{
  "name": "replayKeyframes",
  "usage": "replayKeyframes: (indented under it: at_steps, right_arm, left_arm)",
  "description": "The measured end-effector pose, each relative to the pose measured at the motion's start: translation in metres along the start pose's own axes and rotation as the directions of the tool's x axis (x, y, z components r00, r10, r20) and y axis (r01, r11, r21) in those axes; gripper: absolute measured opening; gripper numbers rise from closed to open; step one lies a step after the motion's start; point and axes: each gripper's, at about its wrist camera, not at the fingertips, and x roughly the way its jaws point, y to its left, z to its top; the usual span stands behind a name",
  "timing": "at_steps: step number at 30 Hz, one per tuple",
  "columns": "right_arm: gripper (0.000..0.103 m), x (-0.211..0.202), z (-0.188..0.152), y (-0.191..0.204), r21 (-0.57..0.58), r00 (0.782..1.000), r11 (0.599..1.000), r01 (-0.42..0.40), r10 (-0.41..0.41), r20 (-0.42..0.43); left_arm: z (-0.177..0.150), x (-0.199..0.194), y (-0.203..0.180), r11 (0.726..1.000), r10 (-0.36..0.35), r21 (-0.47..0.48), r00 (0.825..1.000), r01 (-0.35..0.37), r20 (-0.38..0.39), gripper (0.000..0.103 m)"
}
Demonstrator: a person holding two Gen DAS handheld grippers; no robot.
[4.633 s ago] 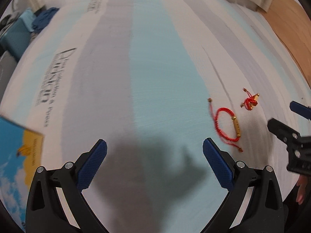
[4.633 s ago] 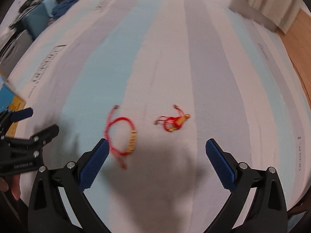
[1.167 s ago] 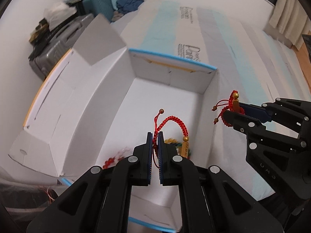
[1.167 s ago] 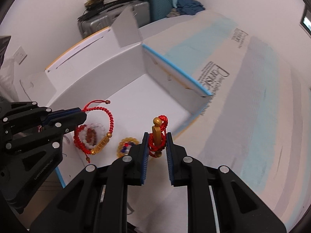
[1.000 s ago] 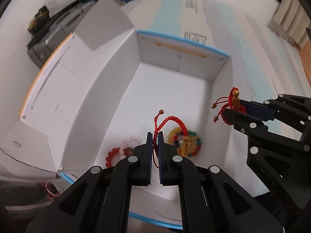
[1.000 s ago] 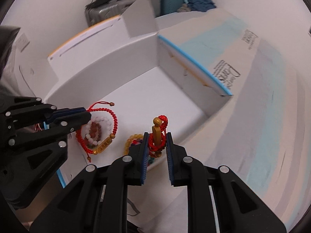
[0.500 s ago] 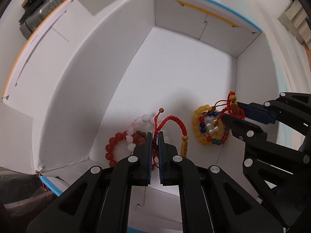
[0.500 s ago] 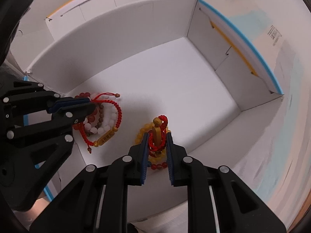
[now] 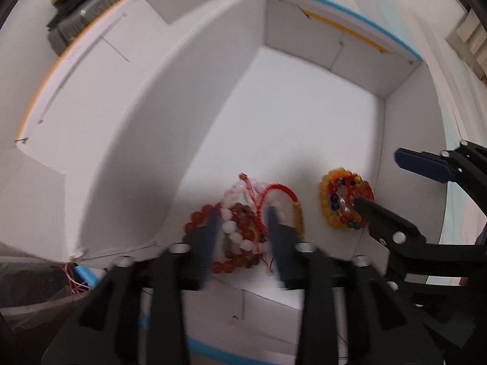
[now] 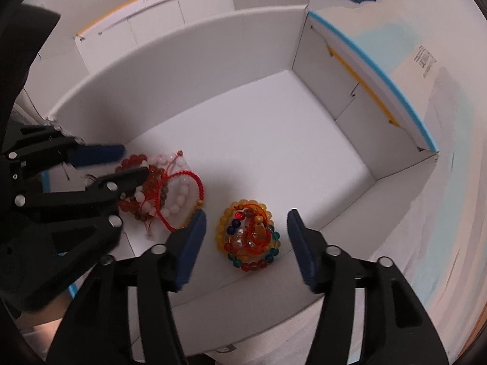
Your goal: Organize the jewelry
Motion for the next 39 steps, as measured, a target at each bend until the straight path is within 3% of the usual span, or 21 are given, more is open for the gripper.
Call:
replayKeyframes:
  at_steps: [2, 4, 6, 10, 15, 18, 28, 35, 39]
  right_arm:
    - [0.061, -0.012, -0.002, -0.005, 0.016, 0.999, 1.0, -0.002, 0.002, 0.035]
    - [0.07, -0.026, -0.004, -0.006, 0.025, 0.998, 1.0, -0.005, 0.004, 0.069]
    - [0.074, -0.04, -0.008, -0.007, 0.031, 0.994, 0.999, 0.006, -0.009, 0.109]
    - [0.085, -0.064, -0.024, -0.011, 0.047, 0.984, 0.999, 0.008, -0.016, 0.179]
    - [0.095, -0.085, -0.053, -0.007, 0.063, 0.971, 0.998, 0.01, -0.025, 0.237]
    - [0.095, -0.094, -0.071, -0.007, 0.093, 0.963, 0.996, -0.008, -0.018, 0.267]
    - [0.095, -0.099, -0.123, 0.001, 0.132, 0.963, 0.991, -0.034, -0.003, 0.27]
    - [0.095, -0.098, -0.138, -0.001, 0.128, 0.962, 0.99, -0.052, 0.015, 0.273]
    - [0.095, -0.1, -0.142, -0.001, 0.127, 0.959, 0.991, -0.052, 0.014, 0.285]
  left_arm:
    - [-0.001, -0.01, 0.004, 1.0, 0.015, -0.013, 0.999, -0.015, 0.028, 0.052]
    - [-0.004, -0.022, 0.01, 0.999, 0.031, -0.028, 0.997, -0.029, 0.066, 0.071]
    - [-0.008, -0.036, 0.016, 0.998, 0.043, -0.048, 0.994, -0.038, 0.1, 0.077]
    - [-0.022, -0.065, 0.023, 0.997, 0.054, -0.072, 0.981, -0.042, 0.185, 0.097]
    - [-0.052, -0.095, 0.019, 0.995, 0.075, -0.076, 0.961, -0.057, 0.266, 0.097]
    - [-0.075, -0.107, 0.014, 0.995, 0.074, -0.088, 0.951, -0.05, 0.3, 0.097]
    - [-0.125, -0.108, -0.008, 0.994, 0.027, -0.112, 0.946, 0.01, 0.322, 0.097]
    - [-0.142, -0.103, -0.013, 0.993, -0.014, -0.11, 0.952, 0.05, 0.304, 0.097]
    - [-0.146, -0.102, -0.013, 0.992, 0.004, -0.12, 0.951, 0.034, 0.31, 0.097]
